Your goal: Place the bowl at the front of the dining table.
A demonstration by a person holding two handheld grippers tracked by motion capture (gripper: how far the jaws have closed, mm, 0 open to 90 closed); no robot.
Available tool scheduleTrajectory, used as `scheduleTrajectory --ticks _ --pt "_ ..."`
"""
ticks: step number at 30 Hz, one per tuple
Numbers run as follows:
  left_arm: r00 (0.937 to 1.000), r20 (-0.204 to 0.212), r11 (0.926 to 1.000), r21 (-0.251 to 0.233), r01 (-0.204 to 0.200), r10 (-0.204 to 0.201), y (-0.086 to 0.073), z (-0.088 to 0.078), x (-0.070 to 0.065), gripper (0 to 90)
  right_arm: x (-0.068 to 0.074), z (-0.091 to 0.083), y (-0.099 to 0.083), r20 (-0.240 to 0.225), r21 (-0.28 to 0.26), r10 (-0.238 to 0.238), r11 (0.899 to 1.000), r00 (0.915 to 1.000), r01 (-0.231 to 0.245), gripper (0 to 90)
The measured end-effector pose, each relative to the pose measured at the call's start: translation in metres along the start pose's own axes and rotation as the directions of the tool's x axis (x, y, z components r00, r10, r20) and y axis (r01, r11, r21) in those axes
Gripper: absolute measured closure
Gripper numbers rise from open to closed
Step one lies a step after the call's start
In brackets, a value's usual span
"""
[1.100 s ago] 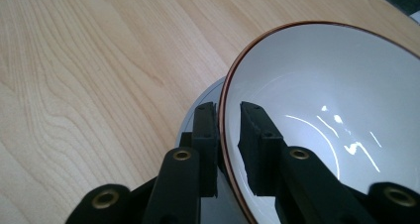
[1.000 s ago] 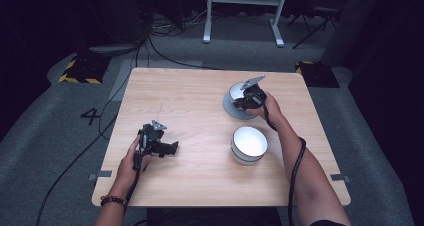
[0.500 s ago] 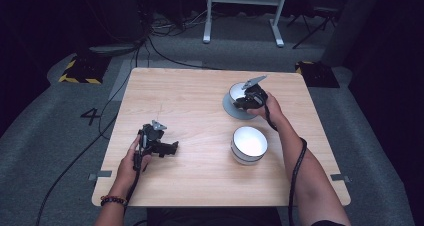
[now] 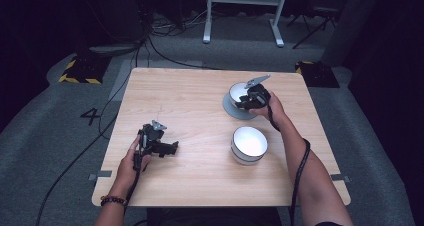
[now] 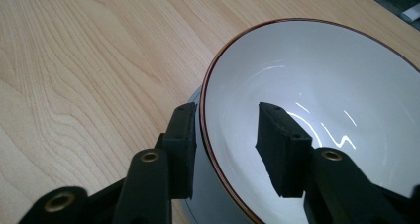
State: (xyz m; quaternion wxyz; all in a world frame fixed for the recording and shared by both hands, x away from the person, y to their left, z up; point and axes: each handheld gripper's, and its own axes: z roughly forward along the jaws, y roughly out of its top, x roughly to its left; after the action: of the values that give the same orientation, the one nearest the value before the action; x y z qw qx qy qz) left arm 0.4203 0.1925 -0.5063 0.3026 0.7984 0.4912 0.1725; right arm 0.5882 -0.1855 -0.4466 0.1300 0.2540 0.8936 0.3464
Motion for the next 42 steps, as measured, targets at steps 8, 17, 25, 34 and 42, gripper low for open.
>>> scheduleTrajectory --ticks 8,17,25,34,42 --pt "1.0 0.0 1.0 0.001 0.002 -0.002 0.0 0.0 0.0 0.0 0.003 -0.005 0.001 0.004 -0.004 -0.008 1.0 1.0 0.008 46.3" --pt "1.0 0.0 1.0 0.001 0.002 -0.002 0.0 0.0 0.0 0.0 0.006 -0.011 0.0 0.049 -0.012 -0.005 1.0 0.9988 0.005 30.7" --pt "1.0 0.0 1.0 0.001 0.002 -0.002 0.0 0.0 0.0 0.0 0.006 -0.019 -0.005 0.074 -0.025 -0.015 1.0 0.9972 0.017 25.2" --pt "1.0 0.0 1.0 0.001 0.001 -0.001 0.0 0.0 0.0 0.0 0.009 -0.026 -0.006 0.075 -0.045 -0.02 0.999 0.997 0.023 23.2" --pt "1.0 0.003 1.0 0.002 0.003 -0.003 0.0 0.0 0.0 0.0 0.015 -0.033 -0.004 0.102 -0.018 -0.046 0.999 0.9937 0.048 24.2"
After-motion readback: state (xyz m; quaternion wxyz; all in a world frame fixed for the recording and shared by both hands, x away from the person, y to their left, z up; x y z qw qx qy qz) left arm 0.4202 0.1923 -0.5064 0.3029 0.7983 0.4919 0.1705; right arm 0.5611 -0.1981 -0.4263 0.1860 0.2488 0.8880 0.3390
